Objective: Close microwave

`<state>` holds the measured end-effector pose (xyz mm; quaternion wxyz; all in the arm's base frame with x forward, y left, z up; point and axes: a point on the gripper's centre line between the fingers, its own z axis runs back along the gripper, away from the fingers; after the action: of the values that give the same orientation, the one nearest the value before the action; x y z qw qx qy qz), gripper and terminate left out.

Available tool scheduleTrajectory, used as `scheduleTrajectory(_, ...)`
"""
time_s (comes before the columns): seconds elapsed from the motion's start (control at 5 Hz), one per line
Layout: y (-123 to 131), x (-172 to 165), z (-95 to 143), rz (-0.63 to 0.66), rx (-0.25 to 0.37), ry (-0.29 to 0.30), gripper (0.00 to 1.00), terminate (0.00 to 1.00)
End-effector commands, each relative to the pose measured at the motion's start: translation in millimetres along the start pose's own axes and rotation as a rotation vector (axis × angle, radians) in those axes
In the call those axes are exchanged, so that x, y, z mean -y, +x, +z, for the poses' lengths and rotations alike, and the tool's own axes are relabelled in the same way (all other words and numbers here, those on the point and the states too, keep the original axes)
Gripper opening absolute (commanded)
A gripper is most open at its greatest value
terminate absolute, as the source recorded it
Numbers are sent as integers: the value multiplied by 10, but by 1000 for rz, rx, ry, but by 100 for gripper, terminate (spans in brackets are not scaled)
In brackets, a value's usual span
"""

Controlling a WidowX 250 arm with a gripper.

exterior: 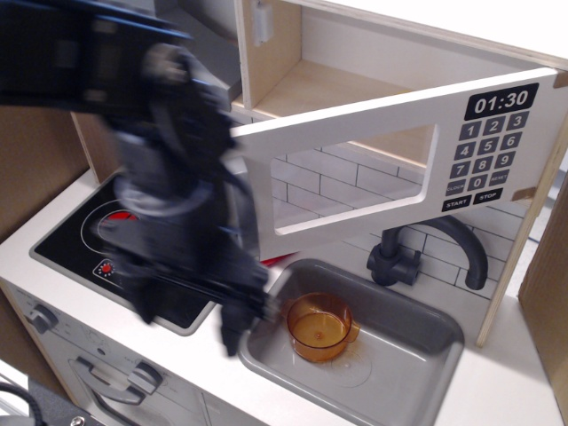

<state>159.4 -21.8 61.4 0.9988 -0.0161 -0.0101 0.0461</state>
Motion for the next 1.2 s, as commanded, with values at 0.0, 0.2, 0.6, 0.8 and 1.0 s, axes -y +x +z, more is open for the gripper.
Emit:
scheduleTrajectory(0.0, 347, 515, 14, 33, -7, -160, 100, 0)
scheduleTrajectory(0.2, 576, 551, -50, 72, 72, -195, 100, 0)
scheduleTrajectory(0.6, 1043, 428, -151, 167, 176, -163, 100, 0)
scheduleTrajectory(0.8, 1201, 324, -118, 172, 228, -132, 100, 0)
scheduleTrajectory(1.0, 1346, 215, -60, 141, 315, -91, 100, 0)
